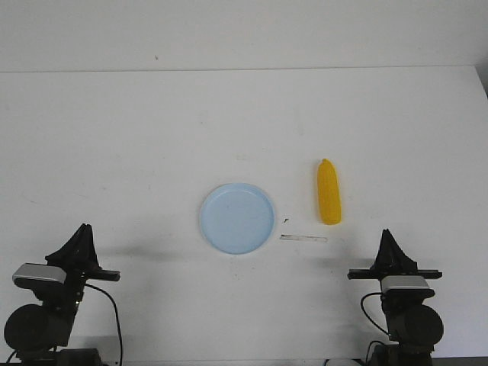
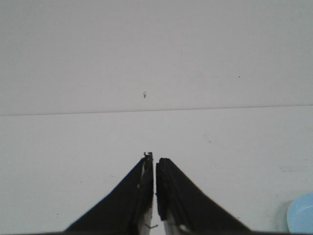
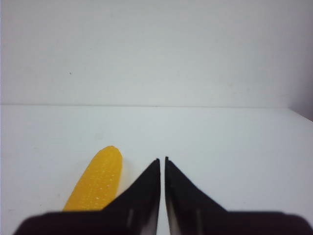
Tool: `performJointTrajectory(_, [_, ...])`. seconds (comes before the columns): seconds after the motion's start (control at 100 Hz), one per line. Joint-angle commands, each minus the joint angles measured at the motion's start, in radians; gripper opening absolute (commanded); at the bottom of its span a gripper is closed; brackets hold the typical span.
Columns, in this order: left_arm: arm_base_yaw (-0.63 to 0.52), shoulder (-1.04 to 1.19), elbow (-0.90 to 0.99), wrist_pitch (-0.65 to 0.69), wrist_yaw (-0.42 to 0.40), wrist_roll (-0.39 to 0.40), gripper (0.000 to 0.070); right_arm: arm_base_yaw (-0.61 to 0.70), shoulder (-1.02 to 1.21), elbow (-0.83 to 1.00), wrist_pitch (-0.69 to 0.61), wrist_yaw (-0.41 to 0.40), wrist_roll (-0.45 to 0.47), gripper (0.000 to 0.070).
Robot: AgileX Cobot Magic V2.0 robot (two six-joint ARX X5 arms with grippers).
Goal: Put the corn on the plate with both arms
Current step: 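Move the right gripper over the yellow corn cob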
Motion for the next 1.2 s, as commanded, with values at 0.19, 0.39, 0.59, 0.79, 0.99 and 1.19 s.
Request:
performJointTrajectory(0.19, [0.002,-0.001,0.008,0.013,0.001,0.013,0.0001,-0.001,0.002,-0.001,0.013,0.003,-0.005,0.0015])
performJointTrajectory(0.39, [0.002,-0.001,0.008,0.013,0.001,0.013,0.0001,0.000,0.002,-0.001,0.069,-0.006,0.072,0.0015])
performJointTrajectory(0.59, [0.002,-0.001,0.008,0.013,0.001,0.013,0.0001,0.002,0.002,0.032,0.219,-0.018,0.100,0.0008])
performJointTrajectory(0.79, [0.002,-0.001,0.008,0.013,0.001,0.013,0.0001,0.002,0.066,0.175,0.081,-0.063,0.099,0.0006])
performJointTrajectory(0.99, [0.002,-0.001,0.008,0.013,0.001,0.013,0.0001,0.003,0.273,0.350,-0.051,-0.064,0.100,0.0004])
performJointTrajectory(1.19, [0.002,-0.001,0.008,0.013,0.001,0.013,0.0001,0.028,0.520,0.510,-0.065,-0.059,0.099,0.0004])
